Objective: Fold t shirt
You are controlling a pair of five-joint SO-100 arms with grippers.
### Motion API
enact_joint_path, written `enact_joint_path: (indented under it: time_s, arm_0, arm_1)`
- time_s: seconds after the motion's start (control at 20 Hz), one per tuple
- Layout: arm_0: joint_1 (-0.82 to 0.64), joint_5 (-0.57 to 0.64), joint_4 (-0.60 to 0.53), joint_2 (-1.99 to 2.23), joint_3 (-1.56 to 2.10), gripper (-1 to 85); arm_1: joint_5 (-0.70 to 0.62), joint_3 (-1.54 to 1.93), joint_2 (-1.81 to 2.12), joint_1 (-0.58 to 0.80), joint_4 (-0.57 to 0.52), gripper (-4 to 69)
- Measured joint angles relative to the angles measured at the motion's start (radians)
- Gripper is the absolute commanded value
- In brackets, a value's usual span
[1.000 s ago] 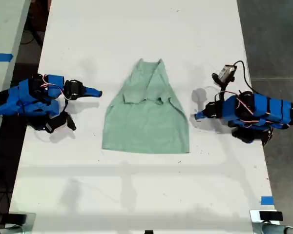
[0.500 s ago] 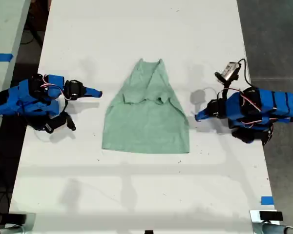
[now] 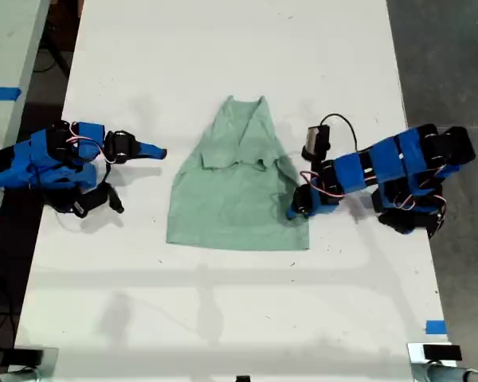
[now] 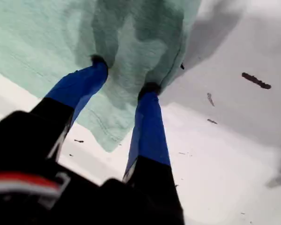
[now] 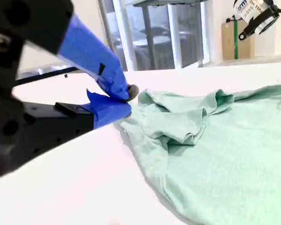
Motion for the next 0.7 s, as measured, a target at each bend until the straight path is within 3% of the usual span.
enact_joint_path:
  time_s: [0.55,0.7]
  arm_0:
    - [0.000,0.000,0.000,0.000,0.000,0.0]
    - [0.000,0.000,0.000,0.000,0.000,0.0]
  arm_1:
    - [0.038,0.044,0.143,0.009,0.112,14.8]
    - [0.038,0.175,0.135,0.038,-0.048,16.2]
